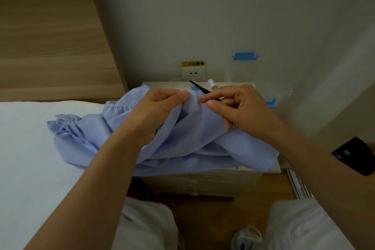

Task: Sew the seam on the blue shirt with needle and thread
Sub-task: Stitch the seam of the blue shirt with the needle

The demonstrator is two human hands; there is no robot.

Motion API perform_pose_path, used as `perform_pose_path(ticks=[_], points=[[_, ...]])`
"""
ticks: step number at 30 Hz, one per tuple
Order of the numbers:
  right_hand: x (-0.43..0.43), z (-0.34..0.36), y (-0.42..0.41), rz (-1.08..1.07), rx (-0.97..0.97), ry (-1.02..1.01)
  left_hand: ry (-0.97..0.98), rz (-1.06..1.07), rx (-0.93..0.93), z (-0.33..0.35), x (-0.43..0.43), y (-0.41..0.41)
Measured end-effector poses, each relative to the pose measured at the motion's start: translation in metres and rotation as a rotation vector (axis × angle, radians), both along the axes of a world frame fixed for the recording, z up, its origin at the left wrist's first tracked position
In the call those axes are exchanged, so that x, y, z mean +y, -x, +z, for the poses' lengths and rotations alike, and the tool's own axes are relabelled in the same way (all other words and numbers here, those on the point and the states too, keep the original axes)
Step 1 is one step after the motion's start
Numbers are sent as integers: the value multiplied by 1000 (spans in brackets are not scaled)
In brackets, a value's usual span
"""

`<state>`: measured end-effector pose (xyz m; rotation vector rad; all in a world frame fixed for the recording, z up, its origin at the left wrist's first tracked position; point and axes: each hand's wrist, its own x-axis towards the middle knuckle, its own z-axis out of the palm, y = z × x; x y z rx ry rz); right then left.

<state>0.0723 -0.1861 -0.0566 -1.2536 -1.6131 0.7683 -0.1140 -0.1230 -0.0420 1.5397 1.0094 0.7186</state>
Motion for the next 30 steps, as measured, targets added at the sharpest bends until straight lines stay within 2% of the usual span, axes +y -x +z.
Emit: perform_pose_path(ticks=[12, 17, 21, 25, 30], points=[[1, 2, -2, 6, -63, -5, -108, -33, 42, -2, 1, 1], [1, 3, -2, 11, -95, 20, -203, -34, 121, -4, 0, 0], [2, 4, -2, 8, -131, 74, -347, -49, 257, -1, -2, 0], [4, 5, 0, 0, -156, 169, -411, -83, 274, 0, -4, -1], [4, 8, 3, 94, -149, 271, -452, -108, 277, 2, -4, -1]])
